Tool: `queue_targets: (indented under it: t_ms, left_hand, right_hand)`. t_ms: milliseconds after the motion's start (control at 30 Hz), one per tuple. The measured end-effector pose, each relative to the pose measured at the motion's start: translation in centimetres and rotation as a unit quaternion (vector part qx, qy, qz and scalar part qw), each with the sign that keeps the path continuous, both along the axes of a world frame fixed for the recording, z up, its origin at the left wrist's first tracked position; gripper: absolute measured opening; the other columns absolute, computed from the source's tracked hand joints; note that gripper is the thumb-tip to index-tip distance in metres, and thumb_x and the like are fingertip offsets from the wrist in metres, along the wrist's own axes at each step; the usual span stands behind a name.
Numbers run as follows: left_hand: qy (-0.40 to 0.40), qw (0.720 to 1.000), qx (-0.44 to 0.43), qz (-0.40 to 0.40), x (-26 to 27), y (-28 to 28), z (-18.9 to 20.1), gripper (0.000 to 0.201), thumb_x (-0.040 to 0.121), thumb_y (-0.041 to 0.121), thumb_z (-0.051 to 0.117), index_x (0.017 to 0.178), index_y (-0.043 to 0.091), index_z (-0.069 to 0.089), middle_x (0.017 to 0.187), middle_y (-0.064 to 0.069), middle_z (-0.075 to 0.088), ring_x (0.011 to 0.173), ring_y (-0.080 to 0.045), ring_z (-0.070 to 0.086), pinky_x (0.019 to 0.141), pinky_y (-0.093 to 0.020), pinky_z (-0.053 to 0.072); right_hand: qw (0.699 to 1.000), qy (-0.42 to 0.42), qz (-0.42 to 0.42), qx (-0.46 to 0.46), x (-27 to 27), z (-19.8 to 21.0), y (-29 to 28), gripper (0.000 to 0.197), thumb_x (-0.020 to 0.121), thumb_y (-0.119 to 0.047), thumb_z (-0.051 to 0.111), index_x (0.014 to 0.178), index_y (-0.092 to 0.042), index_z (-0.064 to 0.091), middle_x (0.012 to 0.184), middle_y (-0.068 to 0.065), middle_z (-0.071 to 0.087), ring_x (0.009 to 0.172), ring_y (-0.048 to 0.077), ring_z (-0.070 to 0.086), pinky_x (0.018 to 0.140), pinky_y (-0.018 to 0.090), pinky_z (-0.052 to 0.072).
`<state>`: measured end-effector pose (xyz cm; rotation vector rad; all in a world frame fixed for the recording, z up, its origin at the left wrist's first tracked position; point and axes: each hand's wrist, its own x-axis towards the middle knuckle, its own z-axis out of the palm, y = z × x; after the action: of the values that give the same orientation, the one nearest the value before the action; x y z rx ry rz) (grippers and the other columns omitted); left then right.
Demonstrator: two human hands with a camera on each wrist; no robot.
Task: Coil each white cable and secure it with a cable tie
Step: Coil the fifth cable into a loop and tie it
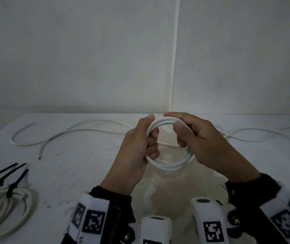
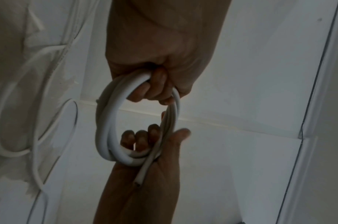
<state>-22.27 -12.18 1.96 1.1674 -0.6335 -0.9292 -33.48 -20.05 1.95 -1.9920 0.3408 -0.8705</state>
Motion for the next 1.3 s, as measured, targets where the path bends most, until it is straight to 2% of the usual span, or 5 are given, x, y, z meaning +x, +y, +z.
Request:
queue_targets:
  t_ms: [200, 600, 900, 1167, 1300]
  left_hand:
    - [-0.038, 0.999, -0.007, -0.018, -0.1, 0.0, -0.1, 0.046, 0.096, 0.031, 0.037, 0.056, 0.011, 0.045, 0.037, 0.007, 0.024, 0.032, -0.007, 0.022, 0.039, -0.019, 0.027]
    - [-0.142, 0.983, 0.022, -0.111, -0.3, 0.7, 0.6, 0.038, 0.091, 0.037, 0.043, 0.066, 0.009, 0.048, 0.042, 0.010, 0.028, 0.037, -0.005, 0.025, 0.041, -0.017, 0.030]
    - [-0.024, 0.996, -0.082, 0.023, -0.2, -0.1, 0.3, 0.036, 0.094, 0.032, 0.042, 0.063, 0.013, 0.039, 0.041, 0.010, 0.025, 0.035, -0.005, 0.021, 0.036, -0.016, 0.027]
    - [0.006, 0.988, 0.013, -0.152, 1.8, 0.5, 0.0, 0.050, 0.093, 0.028, 0.031, 0.054, 0.008, 0.056, 0.045, -0.005, 0.046, 0.039, -0.016, 0.046, 0.051, -0.026, 0.051]
    - [-0.056, 0.988, 0.051, -0.134, 0.5, 0.5, 0.1, 0.042, 0.092, 0.040, 0.041, 0.060, 0.012, 0.045, 0.042, 0.007, 0.029, 0.034, -0.006, 0.025, 0.038, -0.017, 0.029]
  right_hand:
    - [0.995, -0.068, -0.027, 0.063, 0.9, -0.6, 0.3, 0.025, 0.084, -0.045, 0.044, 0.092, -0.027, 0.061, 0.055, 0.005, 0.033, 0.042, 0.013, 0.029, 0.041, 0.027, 0.029]
    - [1.000, -0.023, 0.002, 0.022, -0.1, -0.2, -0.3, 0.023, 0.082, -0.042, 0.049, 0.082, -0.021, 0.060, 0.053, -0.008, 0.048, 0.044, 0.009, 0.038, 0.042, 0.019, 0.034]
    - [0.993, -0.036, 0.027, 0.112, -0.3, 0.0, -0.7, 0.026, 0.085, -0.035, 0.041, 0.103, -0.027, 0.058, 0.058, -0.012, 0.051, 0.053, 0.005, 0.048, 0.058, 0.021, 0.041]
    - [0.996, 0.016, 0.047, 0.069, -0.4, 0.3, -0.4, 0.025, 0.080, -0.037, 0.041, 0.095, -0.027, 0.058, 0.057, -0.009, 0.041, 0.047, 0.007, 0.035, 0.047, 0.021, 0.035]
    - [0.996, 0.052, 0.056, 0.052, -0.6, 0.2, -0.3, 0.021, 0.085, -0.031, 0.042, 0.097, -0.028, 0.059, 0.066, 0.013, 0.037, 0.054, 0.019, 0.033, 0.049, 0.023, 0.035]
